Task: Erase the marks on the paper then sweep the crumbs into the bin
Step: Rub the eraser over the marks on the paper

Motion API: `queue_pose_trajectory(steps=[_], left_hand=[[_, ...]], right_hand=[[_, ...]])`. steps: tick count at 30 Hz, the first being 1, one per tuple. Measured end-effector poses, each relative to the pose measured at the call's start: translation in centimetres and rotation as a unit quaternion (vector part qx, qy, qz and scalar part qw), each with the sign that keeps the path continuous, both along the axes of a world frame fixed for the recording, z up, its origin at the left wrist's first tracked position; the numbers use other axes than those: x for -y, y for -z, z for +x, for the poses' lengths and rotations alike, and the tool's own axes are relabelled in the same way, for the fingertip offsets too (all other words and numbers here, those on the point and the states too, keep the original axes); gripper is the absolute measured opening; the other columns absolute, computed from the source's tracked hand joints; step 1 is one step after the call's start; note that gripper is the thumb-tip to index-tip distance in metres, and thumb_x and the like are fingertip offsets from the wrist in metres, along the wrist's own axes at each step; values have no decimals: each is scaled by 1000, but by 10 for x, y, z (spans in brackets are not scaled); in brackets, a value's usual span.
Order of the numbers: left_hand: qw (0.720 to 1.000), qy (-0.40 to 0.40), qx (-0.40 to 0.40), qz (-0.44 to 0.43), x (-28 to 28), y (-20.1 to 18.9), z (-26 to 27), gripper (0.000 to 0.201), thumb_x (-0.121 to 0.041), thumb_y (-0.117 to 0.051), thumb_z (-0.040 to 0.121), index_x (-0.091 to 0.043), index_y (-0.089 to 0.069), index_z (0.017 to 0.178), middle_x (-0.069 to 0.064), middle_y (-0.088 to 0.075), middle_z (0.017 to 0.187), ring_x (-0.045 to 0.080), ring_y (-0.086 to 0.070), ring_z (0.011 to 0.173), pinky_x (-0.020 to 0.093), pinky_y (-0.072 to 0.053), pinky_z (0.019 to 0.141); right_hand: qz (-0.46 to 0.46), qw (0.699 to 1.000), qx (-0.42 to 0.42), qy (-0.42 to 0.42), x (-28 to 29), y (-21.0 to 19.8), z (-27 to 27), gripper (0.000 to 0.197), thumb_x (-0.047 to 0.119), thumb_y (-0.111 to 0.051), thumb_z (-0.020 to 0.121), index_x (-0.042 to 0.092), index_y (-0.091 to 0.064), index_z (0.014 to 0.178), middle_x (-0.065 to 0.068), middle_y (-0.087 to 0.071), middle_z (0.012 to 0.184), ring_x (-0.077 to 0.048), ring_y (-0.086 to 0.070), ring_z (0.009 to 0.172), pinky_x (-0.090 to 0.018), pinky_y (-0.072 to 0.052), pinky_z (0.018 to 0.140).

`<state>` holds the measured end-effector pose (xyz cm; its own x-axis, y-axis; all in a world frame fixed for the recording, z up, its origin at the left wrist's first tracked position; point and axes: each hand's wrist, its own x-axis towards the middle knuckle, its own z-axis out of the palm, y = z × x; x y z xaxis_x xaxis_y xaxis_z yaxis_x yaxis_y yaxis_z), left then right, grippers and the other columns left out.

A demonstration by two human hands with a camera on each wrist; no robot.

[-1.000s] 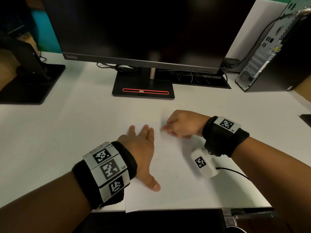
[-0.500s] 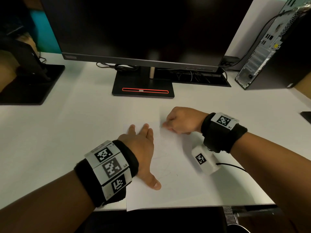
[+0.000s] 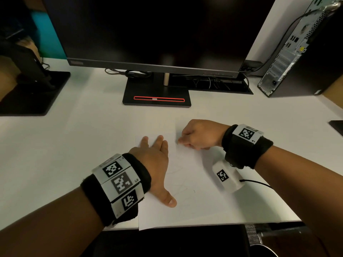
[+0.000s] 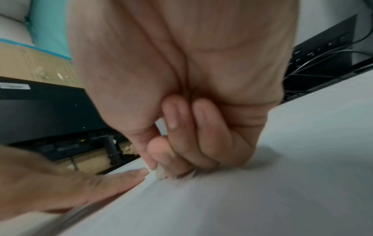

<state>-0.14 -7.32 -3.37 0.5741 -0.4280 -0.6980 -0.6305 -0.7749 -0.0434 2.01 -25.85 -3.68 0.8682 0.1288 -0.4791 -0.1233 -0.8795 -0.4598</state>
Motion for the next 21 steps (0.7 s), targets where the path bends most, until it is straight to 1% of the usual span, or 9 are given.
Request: queue_pose_trajectory(steps=[4,6,8,10,12,15,18,19,21], left_hand=[[1000,1,0,5,1,-1,0,154,-83,-71,59,-8,27,152,4,33,160,39,20,149,53,-29,117],[1000,0,0,4,1,-1,-1,155,-83,-71,58,-8,27,152,4,33,160,39,20,149,53,-29,117],[1000,0,3,2,0,0,0,155,-84,-71,58,-9,26,152,4,32,161,38,19,149,53,-29,116],[1000,-1,1,-2,-1,0,0,155,-84,-71,57,-9,26,152,4,32,161,38,19,149,53,-30,116],[1000,-2,-1,-2,-1,1,0,155,-84,-71,57,-9,27,152,3,33,160,39,20,149,53,-30,117],[1000,-5,-4,-4,-2,2,0,156,-84,-71,57,-9,27,152,3,35,159,39,21,149,53,-29,118],[1000,-6,-6,-7,-2,2,1,156,-83,-72,57,-9,28,152,3,35,159,39,21,149,53,-28,118],[1000,-7,-6,-9,-2,2,1,156,-83,-72,57,-9,28,152,3,35,159,39,21,149,53,-28,118],[1000,-7,-6,-11,-3,1,0,155,-83,-72,58,-9,27,152,3,35,159,38,21,149,53,-28,118]], right_hand=[[6,999,-40,-22,0,-2,-8,39,34,-58,99,14,-57,65,0,-50,55,-20,-42,51,-26,-41,51],[4,1000,-29,-2,5,-4,-6,38,33,-59,99,13,-59,66,-2,-51,55,-21,-42,51,-27,-41,52],[-7,1000,-17,-8,4,-4,-6,38,34,-58,98,13,-59,67,-4,-52,58,-21,-44,51,-26,-41,52],[-6,999,-40,-30,2,-3,-8,37,34,-58,98,13,-59,68,-2,-51,56,-20,-42,50,-24,-40,50],[4,998,-55,-20,5,-4,-8,36,34,-60,98,13,-60,69,-1,-51,55,-21,-41,51,-25,-40,49],[-7,1000,-16,-19,8,-3,-8,38,35,-58,99,13,-60,68,-3,-53,58,-21,-44,51,-27,-43,53],[3,998,-45,-41,8,-1,-14,39,35,-58,99,14,-58,66,-2,-53,56,-19,-43,49,-26,-42,51],[-1,998,-50,-34,12,-2,-16,38,33,-59,98,13,-58,66,-1,-52,55,-19,-42,48,-25,-41,51],[-14,1000,-21,7,28,-7,-15,37,29,-59,98,8,-61,68,-2,-51,55,-18,-41,46,-26,-40,51]])
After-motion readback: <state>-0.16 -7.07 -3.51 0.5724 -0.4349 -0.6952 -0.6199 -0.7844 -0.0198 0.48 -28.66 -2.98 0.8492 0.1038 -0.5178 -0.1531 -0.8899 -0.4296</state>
